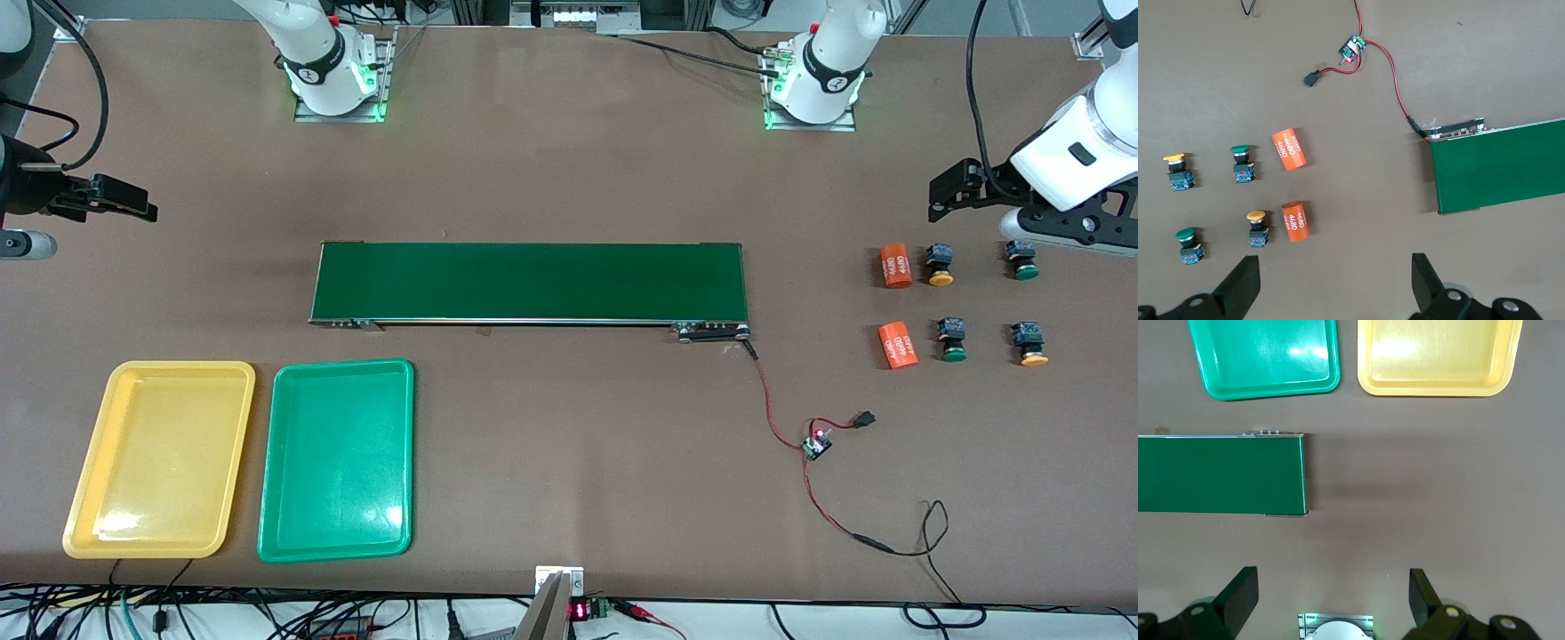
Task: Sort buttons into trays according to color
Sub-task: 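Reach the left gripper to an orange cylinder and grasp it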
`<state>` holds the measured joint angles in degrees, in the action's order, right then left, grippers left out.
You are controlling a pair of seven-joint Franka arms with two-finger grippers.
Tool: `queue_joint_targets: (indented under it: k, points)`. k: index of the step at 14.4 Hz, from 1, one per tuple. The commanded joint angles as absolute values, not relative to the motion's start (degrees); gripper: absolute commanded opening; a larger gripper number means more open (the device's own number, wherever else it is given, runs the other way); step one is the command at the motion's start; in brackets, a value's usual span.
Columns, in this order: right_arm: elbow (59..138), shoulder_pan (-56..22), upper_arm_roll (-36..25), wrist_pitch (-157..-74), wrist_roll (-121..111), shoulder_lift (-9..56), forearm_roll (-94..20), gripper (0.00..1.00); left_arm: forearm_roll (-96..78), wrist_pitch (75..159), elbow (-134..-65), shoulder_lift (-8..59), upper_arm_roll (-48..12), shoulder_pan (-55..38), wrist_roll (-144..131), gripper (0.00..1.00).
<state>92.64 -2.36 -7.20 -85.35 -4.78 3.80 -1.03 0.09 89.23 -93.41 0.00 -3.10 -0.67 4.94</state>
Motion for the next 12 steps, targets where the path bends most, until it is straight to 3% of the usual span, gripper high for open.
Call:
queue_joint_targets:
  k: [1,12]
  points:
    - [91.93,-2.46,-7.29,-84.90,-4.57,4.04,-1.49,1.00,-0.44,87.89,-91.32,1.05,-3.16,-0.53,5.36,1.00]
    - [92.11,-2.46,-7.21,-84.81,-4.57,4.48,-1.49,1.00,0.08,84.65,-90.79,5.44,-2.81,0.09,6.32,1.00]
